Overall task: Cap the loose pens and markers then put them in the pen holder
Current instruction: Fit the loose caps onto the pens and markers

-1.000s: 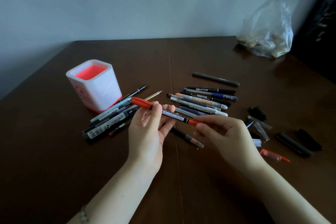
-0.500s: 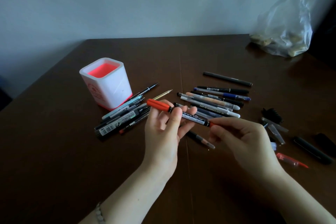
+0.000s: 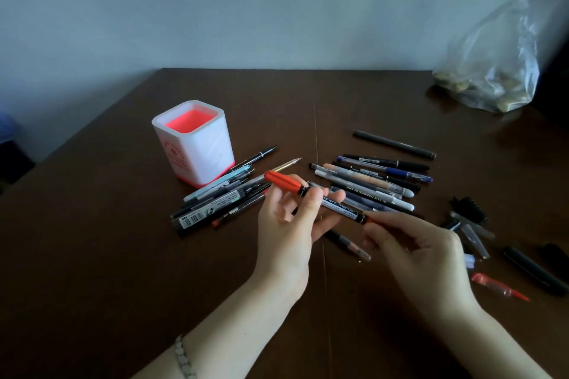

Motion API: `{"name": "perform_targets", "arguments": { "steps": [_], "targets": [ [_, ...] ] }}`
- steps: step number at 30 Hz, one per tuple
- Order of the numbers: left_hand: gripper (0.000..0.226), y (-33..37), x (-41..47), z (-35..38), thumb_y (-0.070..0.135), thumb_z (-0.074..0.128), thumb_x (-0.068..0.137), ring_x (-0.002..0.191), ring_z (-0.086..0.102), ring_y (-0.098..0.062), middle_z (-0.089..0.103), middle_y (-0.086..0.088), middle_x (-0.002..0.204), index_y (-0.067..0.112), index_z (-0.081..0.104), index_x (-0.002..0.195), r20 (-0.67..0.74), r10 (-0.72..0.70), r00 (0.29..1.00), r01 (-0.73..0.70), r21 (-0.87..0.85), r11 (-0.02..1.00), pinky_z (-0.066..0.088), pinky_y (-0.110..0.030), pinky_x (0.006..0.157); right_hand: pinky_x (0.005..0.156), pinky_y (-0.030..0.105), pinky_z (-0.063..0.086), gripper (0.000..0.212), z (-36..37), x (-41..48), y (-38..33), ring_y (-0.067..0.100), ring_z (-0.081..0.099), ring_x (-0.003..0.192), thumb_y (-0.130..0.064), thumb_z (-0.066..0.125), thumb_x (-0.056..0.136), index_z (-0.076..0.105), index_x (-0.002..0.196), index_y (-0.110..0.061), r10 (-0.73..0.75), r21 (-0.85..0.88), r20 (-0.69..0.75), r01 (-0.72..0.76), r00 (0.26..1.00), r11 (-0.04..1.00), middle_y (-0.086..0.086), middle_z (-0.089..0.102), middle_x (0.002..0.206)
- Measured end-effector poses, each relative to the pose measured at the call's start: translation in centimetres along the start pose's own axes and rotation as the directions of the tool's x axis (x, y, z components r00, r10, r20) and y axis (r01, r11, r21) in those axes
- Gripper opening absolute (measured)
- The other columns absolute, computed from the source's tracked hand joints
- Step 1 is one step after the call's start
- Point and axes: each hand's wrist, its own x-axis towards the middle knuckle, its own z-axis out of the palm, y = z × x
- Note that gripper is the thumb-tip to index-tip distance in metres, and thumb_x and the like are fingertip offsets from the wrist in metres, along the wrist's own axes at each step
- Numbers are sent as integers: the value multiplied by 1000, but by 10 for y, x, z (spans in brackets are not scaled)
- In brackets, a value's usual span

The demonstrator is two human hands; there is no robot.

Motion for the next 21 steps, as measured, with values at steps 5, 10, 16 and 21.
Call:
{"name": "perform_targets", "arguments": {
  "steps": [5, 10, 16, 21],
  "targets": [
    [7, 4, 2, -2, 5, 58, 85, 84, 70, -18, 71, -5, 85, 8, 52, 87, 51, 69, 996, -78, 204, 976, 57, -35, 78, 70, -2, 43, 36, 0, 4, 1, -21, 55, 88, -8, 64, 78, 55, 103, -33, -33, -132, 105, 47, 994, 990, -31, 55, 84],
    [21, 22, 16, -24, 37, 61, 81, 82, 65, -5, 66, 5, 93, 24, 59, 97, 197, 197, 960, -277, 748, 604, 52, -20, 73, 58, 8, 43, 29, -17, 18, -6, -5, 57, 71, -16, 61, 83, 63, 110, -25, 9, -336, 45, 6, 999, 942, -16, 63, 90],
    [22, 43, 30, -53, 25, 58, 87, 94, 58, -20, 64, 0, 101, 17, 62, 106, 146, 351, 925, -74, 975, -211, 50, -34, 75, 64, 29, 42, 20, -42, 62, 23, 21, 55, 79, -17, 52, 89, 67, 102, -12, 267, -533, -94, -275, 959, 800, 7, 64, 92],
    [30, 32, 32, -52, 29, 54, 90, 99, 57, -20, 62, -1, 109, 20, 55, 118, 93, 225, 970, -1, 926, -378, 51, -34, 77, 82, 40, 49, 21, -31, 73, 43, 24, 53, 99, -22, 51, 89, 66, 102, -15, 279, -657, -43, -238, 959, 715, 6, 63, 106]
  ]
}}
